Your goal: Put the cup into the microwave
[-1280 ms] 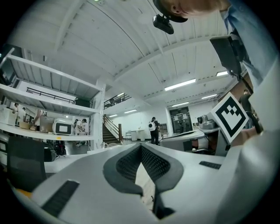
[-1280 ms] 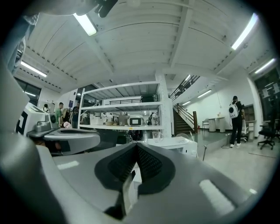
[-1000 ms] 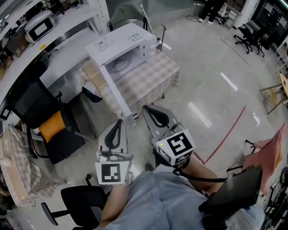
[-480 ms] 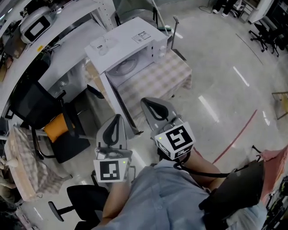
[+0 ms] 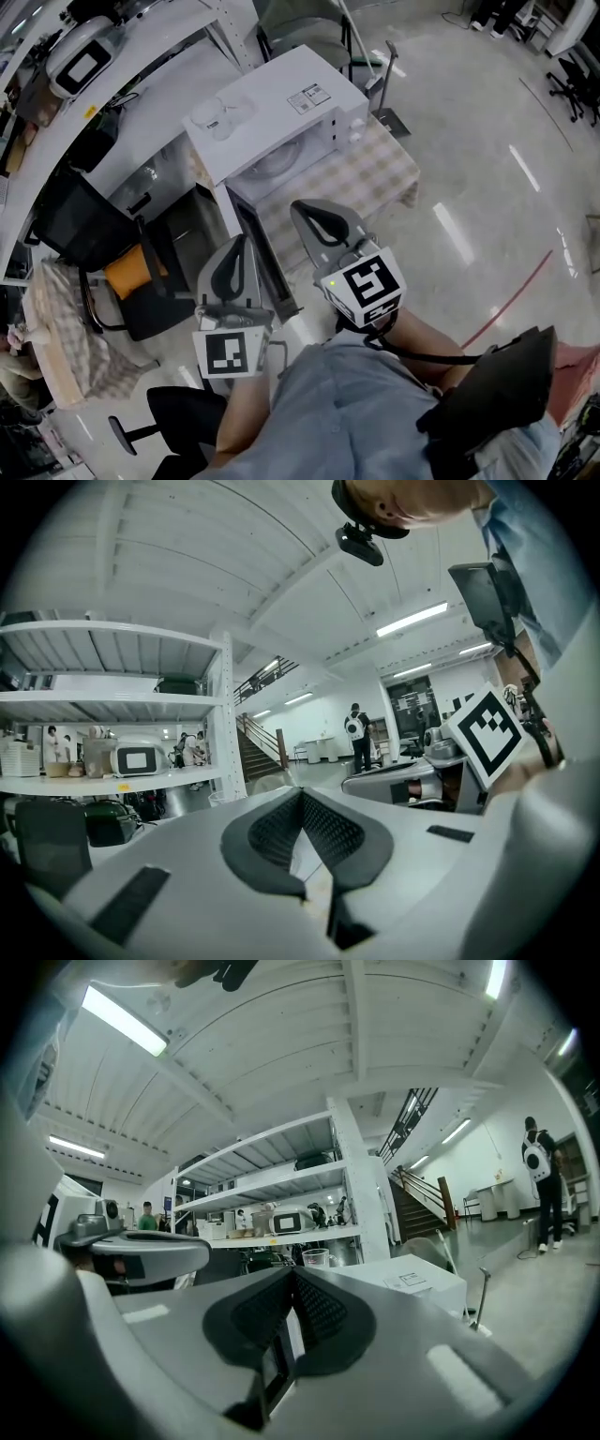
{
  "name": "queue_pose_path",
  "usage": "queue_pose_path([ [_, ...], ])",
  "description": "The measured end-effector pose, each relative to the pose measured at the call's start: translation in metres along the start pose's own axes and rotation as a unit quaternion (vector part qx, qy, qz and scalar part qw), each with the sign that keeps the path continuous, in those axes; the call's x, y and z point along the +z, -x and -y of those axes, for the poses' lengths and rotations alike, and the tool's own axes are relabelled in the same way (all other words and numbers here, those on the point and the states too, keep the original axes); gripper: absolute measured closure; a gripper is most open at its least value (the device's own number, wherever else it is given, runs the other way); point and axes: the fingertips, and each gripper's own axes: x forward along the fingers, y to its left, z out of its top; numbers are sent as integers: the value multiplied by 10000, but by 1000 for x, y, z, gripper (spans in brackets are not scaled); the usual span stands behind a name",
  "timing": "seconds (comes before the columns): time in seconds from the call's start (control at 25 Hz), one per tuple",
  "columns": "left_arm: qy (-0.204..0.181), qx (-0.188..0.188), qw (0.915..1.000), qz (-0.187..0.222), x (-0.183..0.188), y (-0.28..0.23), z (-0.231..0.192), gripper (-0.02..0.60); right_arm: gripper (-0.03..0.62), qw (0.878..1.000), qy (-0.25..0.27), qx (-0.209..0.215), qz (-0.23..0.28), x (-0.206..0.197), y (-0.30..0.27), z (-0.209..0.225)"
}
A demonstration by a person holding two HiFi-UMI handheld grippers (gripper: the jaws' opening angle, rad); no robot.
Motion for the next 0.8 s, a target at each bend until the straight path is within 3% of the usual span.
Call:
queue_pose_path([
  [0.4,-140,254,9995,-144,4,-22,-11,577,591,9995,66,302,107,13,-30,22],
  [0.8,112,616,9980,-3,-2,-25,-40,577,586,9975,424,559,117,21,-53,21],
])
